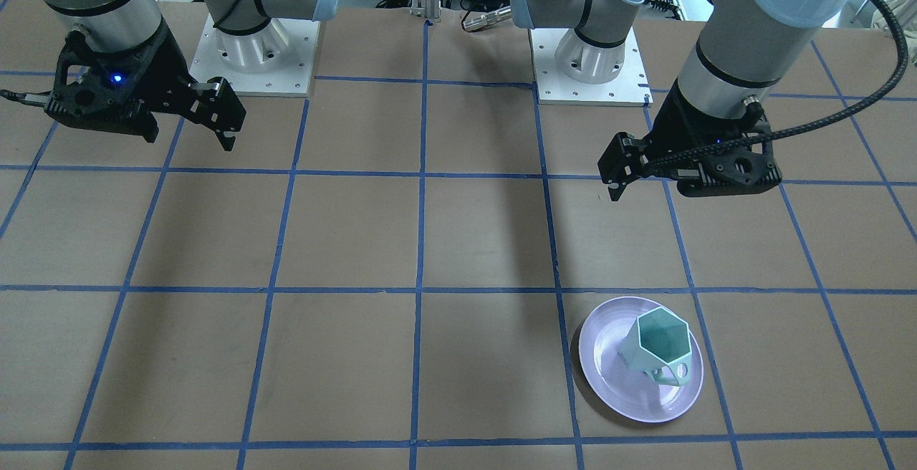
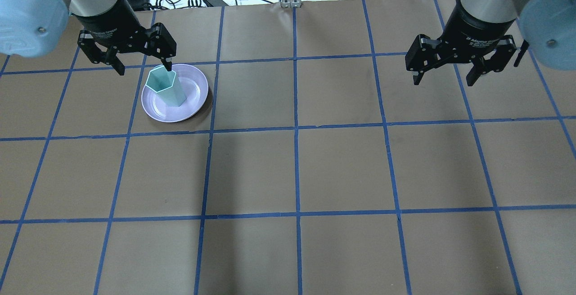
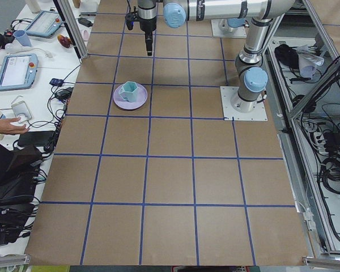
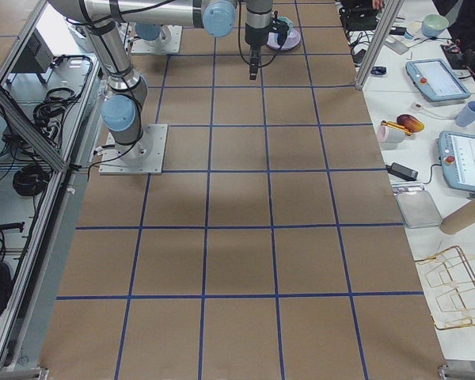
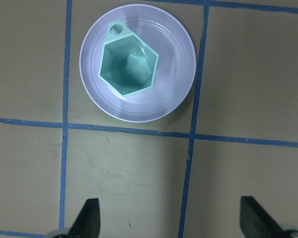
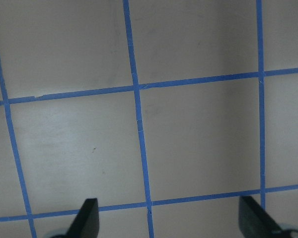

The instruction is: Flip cup and place on plate

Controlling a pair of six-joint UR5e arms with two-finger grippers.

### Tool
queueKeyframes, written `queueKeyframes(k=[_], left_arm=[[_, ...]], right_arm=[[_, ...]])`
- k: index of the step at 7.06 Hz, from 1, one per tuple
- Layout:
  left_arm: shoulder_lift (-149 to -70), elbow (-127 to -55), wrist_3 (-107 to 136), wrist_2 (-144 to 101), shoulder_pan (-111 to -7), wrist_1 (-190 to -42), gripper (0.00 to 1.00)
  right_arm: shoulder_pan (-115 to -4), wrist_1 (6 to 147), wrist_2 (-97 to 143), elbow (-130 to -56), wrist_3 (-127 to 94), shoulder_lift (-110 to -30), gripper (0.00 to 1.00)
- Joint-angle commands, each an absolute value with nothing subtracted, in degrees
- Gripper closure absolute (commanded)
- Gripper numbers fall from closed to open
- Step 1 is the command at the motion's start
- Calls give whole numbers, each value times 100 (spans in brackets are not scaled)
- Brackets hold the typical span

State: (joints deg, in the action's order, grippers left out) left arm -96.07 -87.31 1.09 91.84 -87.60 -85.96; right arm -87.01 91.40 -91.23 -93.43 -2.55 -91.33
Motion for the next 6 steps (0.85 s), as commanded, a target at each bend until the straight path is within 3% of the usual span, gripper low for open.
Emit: queueKeyframes(k=[1, 6], left_arm=[[-9615, -8754, 167, 9132, -8842, -8587, 0], [-9633, -8815, 193, 9027, -8807, -8596, 0]], right_arm=[[-8701, 9141, -9123, -9343, -255, -9141, 0], [-8701, 9141, -9123, -9343, -255, -9141, 0]])
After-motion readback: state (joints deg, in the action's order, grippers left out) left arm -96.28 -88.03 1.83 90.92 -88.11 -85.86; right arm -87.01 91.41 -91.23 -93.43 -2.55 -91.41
